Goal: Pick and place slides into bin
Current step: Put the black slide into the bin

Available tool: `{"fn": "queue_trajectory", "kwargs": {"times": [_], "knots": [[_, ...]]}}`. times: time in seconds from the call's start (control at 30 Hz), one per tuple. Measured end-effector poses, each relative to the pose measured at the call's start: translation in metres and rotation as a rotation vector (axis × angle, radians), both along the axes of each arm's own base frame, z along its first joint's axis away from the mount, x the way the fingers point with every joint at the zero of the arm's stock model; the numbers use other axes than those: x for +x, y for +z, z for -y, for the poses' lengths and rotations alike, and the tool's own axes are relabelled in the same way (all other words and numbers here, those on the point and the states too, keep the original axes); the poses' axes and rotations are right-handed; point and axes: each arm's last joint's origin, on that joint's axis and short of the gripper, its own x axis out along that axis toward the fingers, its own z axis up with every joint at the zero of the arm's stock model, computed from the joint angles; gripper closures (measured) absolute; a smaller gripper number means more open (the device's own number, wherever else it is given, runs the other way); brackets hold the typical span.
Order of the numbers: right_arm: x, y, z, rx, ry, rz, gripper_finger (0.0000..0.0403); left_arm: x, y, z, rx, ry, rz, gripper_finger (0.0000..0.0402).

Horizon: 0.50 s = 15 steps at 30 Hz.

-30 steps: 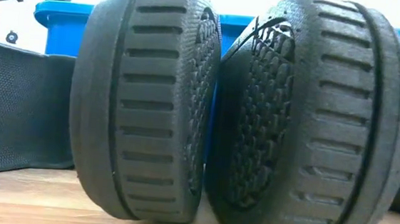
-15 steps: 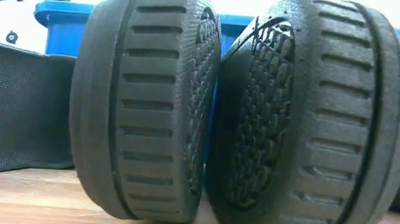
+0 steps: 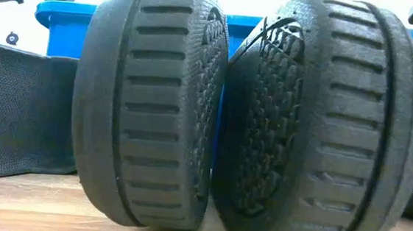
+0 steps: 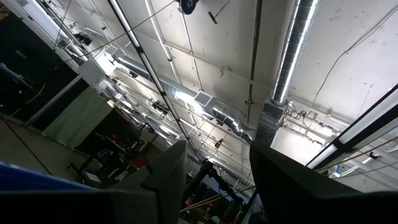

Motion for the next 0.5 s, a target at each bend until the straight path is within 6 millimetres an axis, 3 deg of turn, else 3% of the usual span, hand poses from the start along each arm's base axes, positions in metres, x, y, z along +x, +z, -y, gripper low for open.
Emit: {"fn": "queue_trajectory", "kwargs": {"times": [0.2, 0.5], "knots": [[-0.01, -0.018, 0.015, -0.057, -0.102, 0.006, 0.0197, 0.0, 0.0, 0.0, 0.0, 0.0, -0.001, 0.024], [-0.019, -0.029, 0.023, -0.016, -0.106, 0.045, 0.0197, 0.0, -0.001, 0.0, 0.0, 0.0, -0.002, 0.024]]}}
